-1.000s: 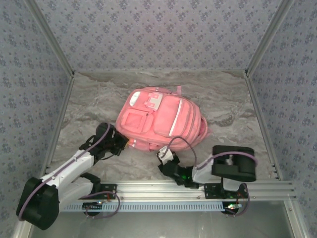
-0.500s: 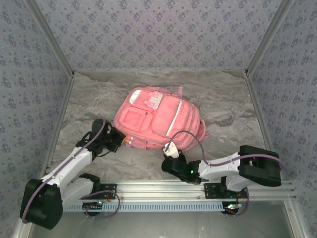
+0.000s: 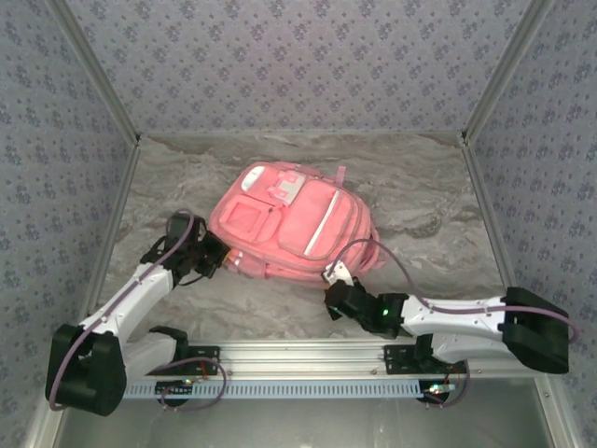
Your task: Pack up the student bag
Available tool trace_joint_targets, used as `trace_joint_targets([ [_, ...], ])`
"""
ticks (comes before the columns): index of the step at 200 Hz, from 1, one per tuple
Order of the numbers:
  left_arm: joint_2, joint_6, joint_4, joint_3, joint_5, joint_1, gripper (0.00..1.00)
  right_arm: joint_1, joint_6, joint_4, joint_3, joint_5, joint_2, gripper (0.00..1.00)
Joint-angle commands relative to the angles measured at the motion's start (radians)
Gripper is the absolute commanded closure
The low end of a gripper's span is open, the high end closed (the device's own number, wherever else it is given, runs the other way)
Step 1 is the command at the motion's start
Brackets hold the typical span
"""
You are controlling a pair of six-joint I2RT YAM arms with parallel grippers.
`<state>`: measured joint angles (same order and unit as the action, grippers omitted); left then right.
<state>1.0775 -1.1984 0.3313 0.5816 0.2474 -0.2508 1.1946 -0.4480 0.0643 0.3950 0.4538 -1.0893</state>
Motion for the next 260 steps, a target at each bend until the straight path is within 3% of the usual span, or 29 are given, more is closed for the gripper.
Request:
trace_joint_targets([
  [1, 0.015, 0.072, -0.019, 0.084, -0.129, 0.028, 1.00, -0.056, 0.028, 0.114, -0.024, -0.068, 0.075, 1.00],
  [40, 0.081, 0.119, 0.005, 0.148, -0.183, 0.039, 1.00, -0.147, 0.019, 0.196, -0.001, -0.055, 0.131, 1.00],
  [58, 0.138, 0.106, 0.002, 0.188, -0.197, 0.041, 1.00, -0.150, 0.035, 0.184, 0.013, -0.026, 0.135, 1.00],
  [84, 0.296, 0.112, -0.047, 0.313, -0.146, 0.042, 1.00, -0.116, 0.055, 0.105, 0.037, -0.102, 0.096, 1.00],
  [108, 0.545, 0.205, 0.036, 0.602, 0.036, 0.047, 0.63, -0.074, 0.058, 0.035, 0.110, -0.161, -0.010, 1.00],
  [124, 0.622, 0.198, 0.082, 0.723, 0.152, 0.052, 0.55, -0.045, 0.064, -0.006, 0.191, -0.205, -0.129, 1.00],
  [160, 0.442, 0.203, 0.122, 0.624, 0.091, 0.076, 0.47, -0.002, 0.029, -0.037, 0.399, -0.250, -0.375, 1.00],
  [207, 0.145, 0.177, 0.071, 0.295, 0.176, 0.110, 0.47, -0.020, -0.053, -0.211, 0.379, -0.345, -0.413, 1.00],
  [260, -0.021, 0.016, -0.074, 0.065, 0.218, -0.023, 0.45, -0.045, -0.094, -0.238, 0.359, -0.360, -0.435, 1.00],
])
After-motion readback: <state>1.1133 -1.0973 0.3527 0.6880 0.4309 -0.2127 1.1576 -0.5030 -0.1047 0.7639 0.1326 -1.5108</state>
